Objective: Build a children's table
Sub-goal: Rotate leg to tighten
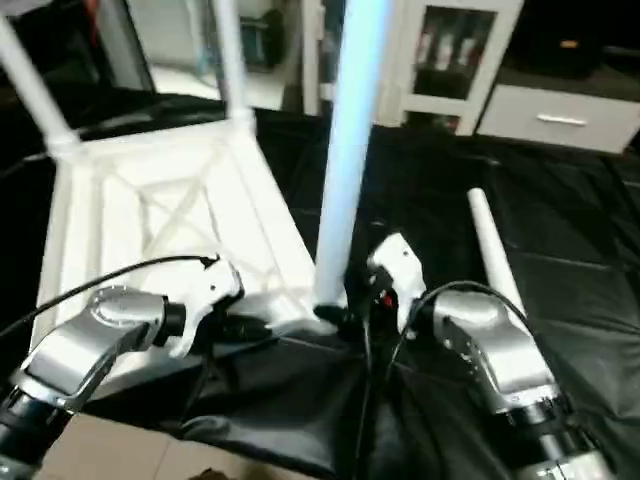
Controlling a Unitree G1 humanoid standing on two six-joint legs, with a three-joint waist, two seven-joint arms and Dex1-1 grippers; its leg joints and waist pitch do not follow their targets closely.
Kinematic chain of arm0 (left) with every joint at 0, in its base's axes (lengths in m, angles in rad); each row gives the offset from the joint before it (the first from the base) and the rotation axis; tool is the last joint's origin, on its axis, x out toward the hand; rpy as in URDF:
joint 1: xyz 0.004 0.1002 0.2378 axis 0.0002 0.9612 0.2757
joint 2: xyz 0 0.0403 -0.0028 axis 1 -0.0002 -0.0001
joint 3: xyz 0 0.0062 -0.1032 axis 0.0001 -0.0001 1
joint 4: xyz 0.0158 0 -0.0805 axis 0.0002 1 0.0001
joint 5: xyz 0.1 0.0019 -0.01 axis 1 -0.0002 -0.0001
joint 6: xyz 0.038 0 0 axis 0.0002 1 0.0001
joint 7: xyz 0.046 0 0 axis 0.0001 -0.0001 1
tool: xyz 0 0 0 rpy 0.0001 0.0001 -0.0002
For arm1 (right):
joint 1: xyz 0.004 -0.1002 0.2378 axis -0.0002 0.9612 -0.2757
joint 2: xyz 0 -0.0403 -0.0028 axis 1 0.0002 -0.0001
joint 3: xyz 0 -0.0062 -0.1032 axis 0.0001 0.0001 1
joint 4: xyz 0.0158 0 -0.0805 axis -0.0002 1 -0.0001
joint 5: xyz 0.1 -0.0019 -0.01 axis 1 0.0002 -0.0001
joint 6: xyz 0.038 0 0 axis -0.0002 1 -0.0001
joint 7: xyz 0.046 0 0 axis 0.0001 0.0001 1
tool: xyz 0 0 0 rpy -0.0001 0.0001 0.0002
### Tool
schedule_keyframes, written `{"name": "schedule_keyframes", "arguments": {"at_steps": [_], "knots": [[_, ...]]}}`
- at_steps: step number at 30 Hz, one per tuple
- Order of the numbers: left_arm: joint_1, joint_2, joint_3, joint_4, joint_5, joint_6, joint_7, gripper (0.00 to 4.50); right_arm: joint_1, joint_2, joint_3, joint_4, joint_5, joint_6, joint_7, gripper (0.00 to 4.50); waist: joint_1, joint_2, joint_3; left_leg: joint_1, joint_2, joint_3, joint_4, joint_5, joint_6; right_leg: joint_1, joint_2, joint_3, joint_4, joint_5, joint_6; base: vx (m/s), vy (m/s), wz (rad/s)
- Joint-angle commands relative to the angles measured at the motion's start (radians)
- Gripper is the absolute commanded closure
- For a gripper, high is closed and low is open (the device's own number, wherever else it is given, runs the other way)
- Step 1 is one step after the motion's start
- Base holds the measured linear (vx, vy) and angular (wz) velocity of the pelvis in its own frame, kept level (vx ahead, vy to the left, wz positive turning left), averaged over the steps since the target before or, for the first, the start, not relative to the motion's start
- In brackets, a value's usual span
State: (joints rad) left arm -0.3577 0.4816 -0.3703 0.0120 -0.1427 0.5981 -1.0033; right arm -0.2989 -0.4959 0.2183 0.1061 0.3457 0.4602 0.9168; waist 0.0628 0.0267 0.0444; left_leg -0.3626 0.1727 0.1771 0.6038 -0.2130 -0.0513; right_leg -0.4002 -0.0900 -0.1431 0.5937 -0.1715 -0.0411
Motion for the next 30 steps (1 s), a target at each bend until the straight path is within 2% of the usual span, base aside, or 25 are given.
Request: {"name": "schedule_keyframes", "arguments": {"at_steps": [1,5,7,10,11,14,17,21,22,26,28,30], "knots": [[0.002,0.002,-0.035,-0.023,-0.021,0.016,-0.043,4.50,-0.011,-0.009,0.015,-0.009,0.005,0.017,0.038,0.05,-0.001,-0.001,-0.060,0.008,0.068,-0.024,-0.071,-0.146,0.069,0.057,-0.077,0.078,-0.071,-0.208,-0.174,0.000,0.000,0.00],[-0.004,0.002,-0.037,-0.022,-0.015,0.018,-0.044,4.50,-0.032,0.007,0.041,0.032,-0.028,0.005,0.036,0.05,-0.002,-0.002,-0.059,0.003,0.067,-0.027,-0.071,-0.142,0.060,0.060,-0.079,0.078,-0.071,-0.227,-0.168,0.000,0.000,0.00],[-0.008,0.000,-0.036,-0.021,-0.015,0.019,-0.042,4.50,-0.039,0.011,0.042,0.040,-0.028,0.002,0.035,0.05,-0.001,-0.004,-0.059,0.005,0.066,-0.026,-0.070,-0.149,0.056,0.060,-0.081,0.079,-0.074,-0.250,-0.159,0.000,0.000,0.00],[-0.011,0.001,-0.037,-0.019,-0.015,0.020,-0.042,4.50,-0.053,0.023,0.032,0.062,-0.037,-0.028,0.031,0.05,-0.001,-0.002,-0.061,0.005,0.067,-0.027,-0.070,-0.136,0.055,0.059,-0.078,0.079,-0.070,-0.228,-0.159,0.000,0.000,0.00],[-0.011,0.001,-0.037,-0.019,-0.015,0.020,-0.043,4.50,-0.055,0.026,0.029,0.067,-0.040,-0.037,0.029,0.32,-0.001,-0.002,-0.062,0.005,0.067,-0.027,-0.070,-0.134,0.055,0.059,-0.079,0.079,-0.069,-0.222,-0.162,0.000,0.000,0.00],[-0.010,0.002,-0.037,-0.020,-0.014,0.022,-0.043,4.50,-0.060,0.031,0.023,0.077,-0.041,-0.044,0.035,0.32,0.000,-0.001,-0.062,0.004,0.067,-0.026,-0.068,-0.122,0.062,0.061,-0.079,0.079,-0.067,-0.205,-0.167,0.000,0.000,0.00],[-0.007,0.004,-0.039,-0.023,-0.014,0.023,-0.046,4.50,-0.057,0.033,0.022,0.082,-0.043,-0.047,0.045,0.73,0.000,-0.001,-0.063,0.003,0.067,-0.026,-0.067,-0.115,0.064,0.062,-0.078,0.079,-0.065,-0.193,-0.171,0.000,0.000,0.00],[-0.007,0.007,-0.040,-0.023,-0.013,0.024,-0.048,4.50,-0.055,0.036,0.021,0.088,-0.046,-0.053,0.050,0.84,0.000,-0.001,-0.064,0.003,0.066,-0.026,-0.066,-0.116,0.067,0.063,-0.079,0.079,-0.065,-0.191,-0.174,0.000,0.000,0.00],[-0.007,0.007,-0.040,-0.022,-0.013,0.024,-0.048,4.50,-0.055,0.036,0.021,0.089,-0.046,-0.054,0.051,1.09,0.000,-0.001,-0.064,0.003,0.066,-0.026,-0.066,-0.116,0.067,0.062,-0.079,0.078,-0.065,-0.194,-0.174,0.000,0.000,0.00],[-0.008,0.010,-0.039,-0.023,-0.014,0.025,-0.050,4.50,-0.055,0.041,0.020,0.098,-0.048,-0.061,0.056,1.21,0.000,0.000,-0.065,0.004,0.066,-0.026,-0.065,-0.115,0.066,0.063,-0.078,0.078,-0.064,-0.190,-0.175,0.000,0.000,0.00],[-0.007,0.010,-0.039,-0.024,-0.015,0.025,-0.051,4.50,-0.055,0.042,0.020,0.101,-0.048,-0.062,0.057,1.50,0.000,-0.001,-0.064,0.003,0.066,-0.026,-0.066,-0.113,0.068,0.063,-0.078,0.078,-0.064,-0.191,-0.175,0.000,0.000,0.00],[-0.005,0.010,-0.040,-0.025,-0.017,0.027,-0.053,4.50,-0.055,0.043,0.020,0.103,-0.049,-0.062,0.060,1.60,0.000,0.000,-0.063,0.003,0.067,-0.027,-0.066,-0.117,0.067,0.063,-0.078,0.078,-0.064,-0.198,-0.174,0.000,0.000,0.00]]}}
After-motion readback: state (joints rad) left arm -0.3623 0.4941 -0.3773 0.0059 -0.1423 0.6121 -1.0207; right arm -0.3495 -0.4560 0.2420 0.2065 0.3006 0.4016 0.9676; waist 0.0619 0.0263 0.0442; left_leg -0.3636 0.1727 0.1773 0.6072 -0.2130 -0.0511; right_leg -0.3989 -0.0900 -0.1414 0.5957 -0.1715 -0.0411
